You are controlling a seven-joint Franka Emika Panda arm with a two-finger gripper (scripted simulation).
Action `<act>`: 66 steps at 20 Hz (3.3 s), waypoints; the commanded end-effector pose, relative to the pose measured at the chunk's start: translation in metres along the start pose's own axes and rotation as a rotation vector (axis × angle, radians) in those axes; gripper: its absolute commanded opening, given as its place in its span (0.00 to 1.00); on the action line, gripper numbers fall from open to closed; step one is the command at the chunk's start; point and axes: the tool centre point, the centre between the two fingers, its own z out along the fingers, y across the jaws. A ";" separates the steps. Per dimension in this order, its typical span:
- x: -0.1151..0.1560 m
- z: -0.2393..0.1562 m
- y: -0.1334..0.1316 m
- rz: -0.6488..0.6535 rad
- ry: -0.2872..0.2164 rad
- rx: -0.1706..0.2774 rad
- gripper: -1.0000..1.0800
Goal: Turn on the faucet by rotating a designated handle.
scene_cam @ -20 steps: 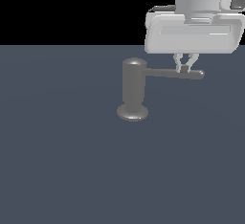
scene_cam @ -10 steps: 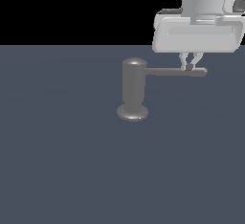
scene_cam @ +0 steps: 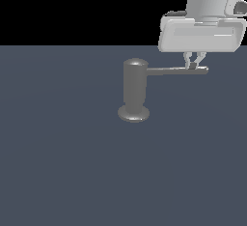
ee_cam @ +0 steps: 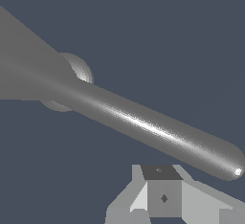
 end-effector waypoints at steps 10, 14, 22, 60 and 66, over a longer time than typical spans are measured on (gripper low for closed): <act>0.024 0.011 0.029 0.013 -0.018 0.001 0.00; 0.032 0.012 0.038 0.016 -0.020 0.001 0.00; 0.047 0.014 0.052 0.021 -0.024 0.002 0.00; 0.151 0.011 0.023 0.003 -0.015 0.006 0.00; 0.163 0.013 0.023 0.006 -0.017 0.005 0.00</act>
